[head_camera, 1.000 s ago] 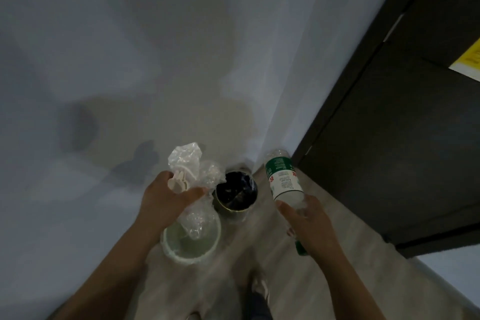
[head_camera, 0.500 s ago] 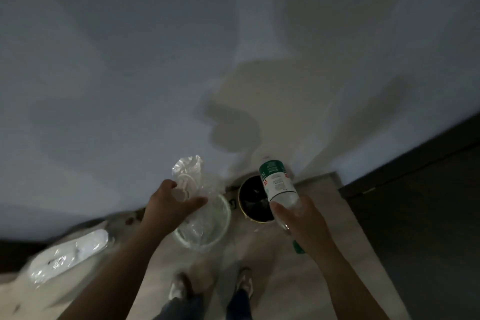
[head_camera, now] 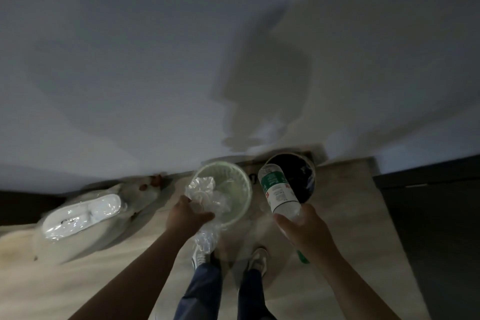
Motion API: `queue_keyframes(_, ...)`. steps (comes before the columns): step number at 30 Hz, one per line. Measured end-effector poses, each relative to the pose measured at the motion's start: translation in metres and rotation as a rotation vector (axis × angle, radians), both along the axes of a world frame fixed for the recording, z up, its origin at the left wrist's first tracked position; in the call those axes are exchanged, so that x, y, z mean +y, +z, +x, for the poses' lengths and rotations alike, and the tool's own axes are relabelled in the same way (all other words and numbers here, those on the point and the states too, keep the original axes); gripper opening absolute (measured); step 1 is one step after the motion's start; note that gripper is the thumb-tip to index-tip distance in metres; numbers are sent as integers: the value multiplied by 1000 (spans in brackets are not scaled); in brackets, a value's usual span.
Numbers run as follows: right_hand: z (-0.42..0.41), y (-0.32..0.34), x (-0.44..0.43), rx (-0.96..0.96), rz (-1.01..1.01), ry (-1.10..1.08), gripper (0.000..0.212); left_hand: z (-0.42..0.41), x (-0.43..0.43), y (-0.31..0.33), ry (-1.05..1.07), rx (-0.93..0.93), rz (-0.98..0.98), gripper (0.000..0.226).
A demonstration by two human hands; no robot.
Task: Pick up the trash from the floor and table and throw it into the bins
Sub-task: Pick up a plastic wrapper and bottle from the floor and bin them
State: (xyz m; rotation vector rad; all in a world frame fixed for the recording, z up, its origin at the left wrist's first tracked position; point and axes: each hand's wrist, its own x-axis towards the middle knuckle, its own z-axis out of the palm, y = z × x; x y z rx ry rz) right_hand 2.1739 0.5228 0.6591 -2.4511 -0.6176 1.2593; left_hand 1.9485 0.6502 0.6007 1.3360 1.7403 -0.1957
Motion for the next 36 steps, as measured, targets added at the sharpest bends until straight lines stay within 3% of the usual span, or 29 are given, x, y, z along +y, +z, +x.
queue_keyframes(11, -1, -80, 18, 16, -31, -18, 49, 22, 50, -112, -179, -12, -31, 83)
queue_keyframes(16, -4, -109, 14, 32, -55, -6, 46, 25, 59, -151, -295, 20, -70, 96)
queue_keyframes(18, -6, -119, 13, 41, -64, -3, 47, 25, 59, -159, -324, 22, -56, 88)
queue_keyframes(22, -12, -132, 17, 46, -91, 39, 49, 17, 54, -165, -292, 18, 2, 46)
queue_keyframes(24, -17, -140, 22, 51, -146, 82, 54, 8, 49, -163, -320, 30, -22, 35)
queue_keyframes(31, -48, -169, 54, 23, -321, 240, 66, -28, 33, -150, -607, 150, -65, 36)
queue_keyframes(36, -79, -184, 84, 103, -251, 262, 76, -48, 40, -137, -640, 178, -61, 38)
